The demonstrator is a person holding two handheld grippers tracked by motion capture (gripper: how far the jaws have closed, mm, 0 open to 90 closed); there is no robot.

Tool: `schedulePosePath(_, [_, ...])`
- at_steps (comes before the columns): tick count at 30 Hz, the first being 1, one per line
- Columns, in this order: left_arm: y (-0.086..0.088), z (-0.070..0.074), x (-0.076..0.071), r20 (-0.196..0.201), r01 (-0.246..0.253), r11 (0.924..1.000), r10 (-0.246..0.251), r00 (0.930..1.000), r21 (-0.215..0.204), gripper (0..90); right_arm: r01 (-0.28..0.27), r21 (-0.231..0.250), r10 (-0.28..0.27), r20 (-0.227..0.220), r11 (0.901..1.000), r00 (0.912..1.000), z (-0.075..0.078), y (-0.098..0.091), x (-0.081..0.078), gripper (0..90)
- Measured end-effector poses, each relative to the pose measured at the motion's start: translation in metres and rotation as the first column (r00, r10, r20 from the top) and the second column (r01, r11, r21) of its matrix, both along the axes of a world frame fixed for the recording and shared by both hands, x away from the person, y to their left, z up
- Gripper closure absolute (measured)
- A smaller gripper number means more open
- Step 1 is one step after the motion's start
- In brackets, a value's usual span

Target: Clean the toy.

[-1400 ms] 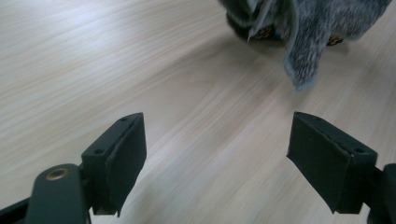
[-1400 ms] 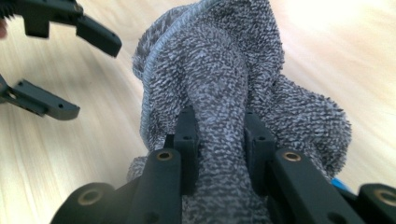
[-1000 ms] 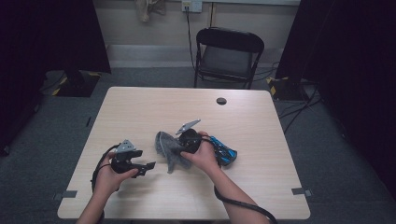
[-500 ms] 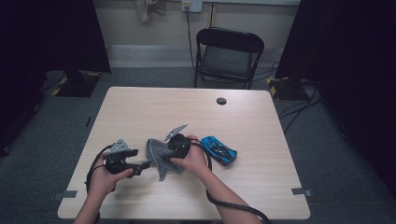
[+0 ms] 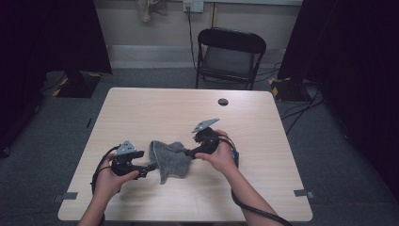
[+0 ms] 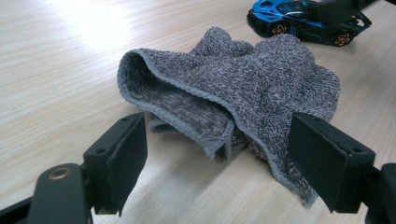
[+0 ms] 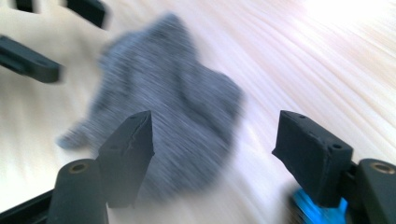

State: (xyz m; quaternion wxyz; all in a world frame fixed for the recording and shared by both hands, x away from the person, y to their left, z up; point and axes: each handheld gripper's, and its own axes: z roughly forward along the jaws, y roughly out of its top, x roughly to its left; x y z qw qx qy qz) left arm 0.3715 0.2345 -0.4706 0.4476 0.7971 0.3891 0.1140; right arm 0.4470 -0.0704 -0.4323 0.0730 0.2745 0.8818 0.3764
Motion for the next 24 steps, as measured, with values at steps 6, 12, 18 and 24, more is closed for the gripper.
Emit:
schedulePosePath(6, [-0.002, -0.001, 0.001, 0.0, 0.008, 0.9999, -0.008, 1.0, 0.009, 19.8, 0.093, 0.006, -0.093, 0.012, 0.9956, 0.9956, -0.013, -0.043, 0.006, 24.2])
schedulePosePath(12, [-0.003, -0.002, 0.004, -0.003, 0.01, 0.9999, -0.01, 0.9999, 0.011, 19.8, 0.158, -0.028, -0.157, 0.014, 0.9871, 0.9875, -0.032, -0.068, 0.015, 18.1])
schedulePosePath(18, [-0.002, -0.003, 0.004, -0.007, 0.009, 0.9999, -0.009, 0.9999, 0.01, 19.8, 0.174, -0.051, -0.174, 0.005, 0.9834, 0.9847, -0.041, -0.073, 0.02, 16.4])
schedulePosePath(24, [-0.002, -0.002, 0.004, -0.002, 0.006, 0.9999, -0.006, 1.0, 0.009, 19.8, 0.166, -0.089, -0.167, -0.005, 0.9821, 0.986, -0.05, -0.068, 0.021, 16.6])
